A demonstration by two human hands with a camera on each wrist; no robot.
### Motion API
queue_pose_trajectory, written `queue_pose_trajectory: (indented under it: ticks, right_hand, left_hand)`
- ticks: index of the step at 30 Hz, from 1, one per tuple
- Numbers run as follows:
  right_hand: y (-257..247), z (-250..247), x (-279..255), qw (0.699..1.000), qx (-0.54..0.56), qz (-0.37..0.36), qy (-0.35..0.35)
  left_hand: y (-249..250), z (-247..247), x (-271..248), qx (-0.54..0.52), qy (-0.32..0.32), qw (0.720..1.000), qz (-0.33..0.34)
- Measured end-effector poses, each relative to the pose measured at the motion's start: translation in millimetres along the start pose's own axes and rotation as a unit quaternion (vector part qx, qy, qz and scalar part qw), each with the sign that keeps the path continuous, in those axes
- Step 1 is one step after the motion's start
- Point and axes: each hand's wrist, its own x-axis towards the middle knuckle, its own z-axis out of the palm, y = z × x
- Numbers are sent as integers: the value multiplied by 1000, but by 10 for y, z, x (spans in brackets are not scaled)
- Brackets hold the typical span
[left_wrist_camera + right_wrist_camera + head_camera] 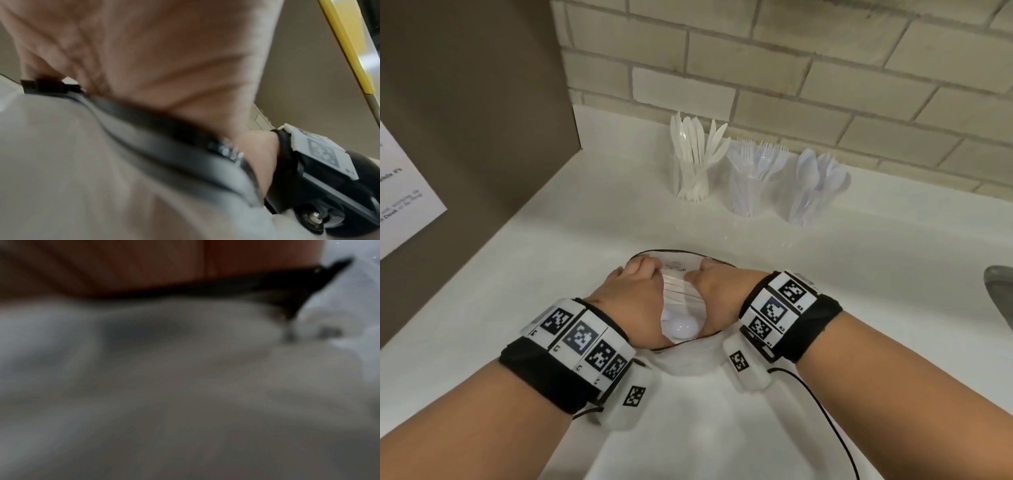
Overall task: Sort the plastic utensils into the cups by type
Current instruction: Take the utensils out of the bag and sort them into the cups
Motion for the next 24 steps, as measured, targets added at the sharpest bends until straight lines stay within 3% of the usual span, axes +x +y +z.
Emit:
queue_pose_trajectory:
  ticks: [3, 8, 16, 20, 24]
  right_hand:
    - [-17, -1, -50, 999, 34, -8, 14]
    - [-123, 42, -143, 996, -69, -56, 8]
    - [-110, 109, -148, 997, -56, -34, 35]
    - [-76, 84, -133, 996, -30, -22, 80]
    - [-124, 148, -147, 999, -17, -25, 42]
  left_hand:
    - [5, -31, -23, -8, -11, 1000, -2]
    - [38, -104, -87, 20, -19, 1000, -7]
    - [123, -164, -230, 20, -10, 1000, 3]
    - [112, -153, -268, 38, -27, 999, 13]
    - [142, -80, -257, 50, -38, 998, 1]
